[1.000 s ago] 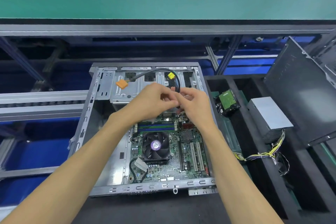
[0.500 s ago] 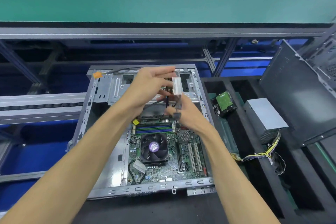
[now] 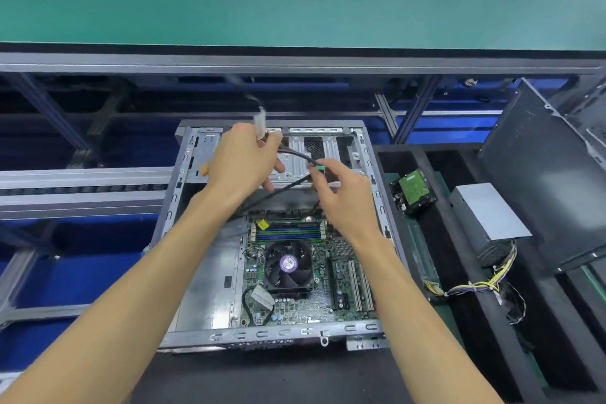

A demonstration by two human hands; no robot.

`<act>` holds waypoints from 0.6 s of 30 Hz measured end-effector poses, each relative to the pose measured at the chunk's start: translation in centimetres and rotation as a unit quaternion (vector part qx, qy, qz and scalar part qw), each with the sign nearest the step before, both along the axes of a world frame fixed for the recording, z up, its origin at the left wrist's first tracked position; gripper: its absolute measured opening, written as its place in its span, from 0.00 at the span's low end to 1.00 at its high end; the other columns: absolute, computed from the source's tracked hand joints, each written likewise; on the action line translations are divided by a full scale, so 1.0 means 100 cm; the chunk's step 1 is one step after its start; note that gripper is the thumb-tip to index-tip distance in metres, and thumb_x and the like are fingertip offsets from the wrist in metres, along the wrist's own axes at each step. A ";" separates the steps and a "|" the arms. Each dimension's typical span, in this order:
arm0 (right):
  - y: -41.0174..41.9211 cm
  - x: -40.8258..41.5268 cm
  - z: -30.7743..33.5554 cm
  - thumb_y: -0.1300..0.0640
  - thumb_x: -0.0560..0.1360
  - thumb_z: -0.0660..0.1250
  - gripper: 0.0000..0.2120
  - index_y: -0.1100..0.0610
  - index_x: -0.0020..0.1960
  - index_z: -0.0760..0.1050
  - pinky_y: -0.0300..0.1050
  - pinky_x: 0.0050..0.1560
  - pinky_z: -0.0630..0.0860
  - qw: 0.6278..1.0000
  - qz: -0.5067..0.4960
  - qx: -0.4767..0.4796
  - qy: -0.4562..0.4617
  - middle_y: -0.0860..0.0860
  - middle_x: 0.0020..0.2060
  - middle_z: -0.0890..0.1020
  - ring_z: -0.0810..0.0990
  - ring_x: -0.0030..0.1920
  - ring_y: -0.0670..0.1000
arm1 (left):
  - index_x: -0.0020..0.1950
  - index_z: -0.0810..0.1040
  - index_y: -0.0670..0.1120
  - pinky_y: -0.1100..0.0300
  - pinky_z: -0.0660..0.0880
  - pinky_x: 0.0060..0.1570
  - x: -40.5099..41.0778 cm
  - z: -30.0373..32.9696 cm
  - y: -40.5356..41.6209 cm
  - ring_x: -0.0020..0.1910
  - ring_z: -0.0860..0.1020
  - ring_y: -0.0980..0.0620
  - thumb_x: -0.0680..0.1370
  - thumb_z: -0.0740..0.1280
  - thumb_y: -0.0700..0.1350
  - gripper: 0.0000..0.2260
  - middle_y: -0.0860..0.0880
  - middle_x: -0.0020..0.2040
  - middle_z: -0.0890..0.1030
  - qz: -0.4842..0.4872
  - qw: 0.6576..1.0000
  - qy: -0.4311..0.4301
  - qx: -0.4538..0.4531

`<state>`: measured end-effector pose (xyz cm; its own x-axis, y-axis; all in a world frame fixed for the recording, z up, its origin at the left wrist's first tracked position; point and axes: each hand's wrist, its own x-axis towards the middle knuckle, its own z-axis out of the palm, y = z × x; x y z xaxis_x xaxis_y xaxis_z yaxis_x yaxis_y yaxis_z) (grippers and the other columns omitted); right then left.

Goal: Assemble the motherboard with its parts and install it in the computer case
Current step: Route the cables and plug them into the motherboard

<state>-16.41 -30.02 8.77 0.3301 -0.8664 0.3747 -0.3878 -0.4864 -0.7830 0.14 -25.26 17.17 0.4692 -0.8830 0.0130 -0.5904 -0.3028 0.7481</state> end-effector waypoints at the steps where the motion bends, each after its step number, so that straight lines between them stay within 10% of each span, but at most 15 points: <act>1: 0.000 0.000 0.000 0.51 0.82 0.66 0.07 0.49 0.57 0.81 0.41 0.36 0.81 1.000 -0.001 0.005 -0.004 0.40 0.37 0.82 0.83 0.41 0.43 | 0.40 0.80 0.48 0.50 0.80 0.47 0.002 -0.001 0.001 0.22 0.79 0.52 0.83 0.59 0.52 0.17 0.49 0.34 0.85 0.006 1.000 0.003 0.007; 12: 0.001 -0.016 0.010 0.55 0.85 0.60 0.10 0.50 0.50 0.80 0.47 0.32 0.81 0.976 -0.057 0.156 -0.143 0.45 0.35 0.82 0.82 0.35 0.44 | 0.46 0.79 0.43 0.48 0.74 0.46 0.035 0.018 0.014 0.44 0.76 0.36 0.80 0.63 0.53 0.14 0.41 0.44 0.79 0.104 0.972 -0.204 0.051; 18: 0.000 -0.018 0.013 0.54 0.84 0.61 0.11 0.54 0.56 0.82 0.37 0.32 0.78 0.974 -0.077 0.168 -0.132 0.49 0.43 0.85 0.83 0.39 0.52 | 0.40 0.83 0.43 0.60 0.73 0.30 0.047 0.023 0.031 0.31 0.78 0.48 0.79 0.69 0.50 0.13 0.46 0.36 0.84 -0.221 0.881 -0.169 0.382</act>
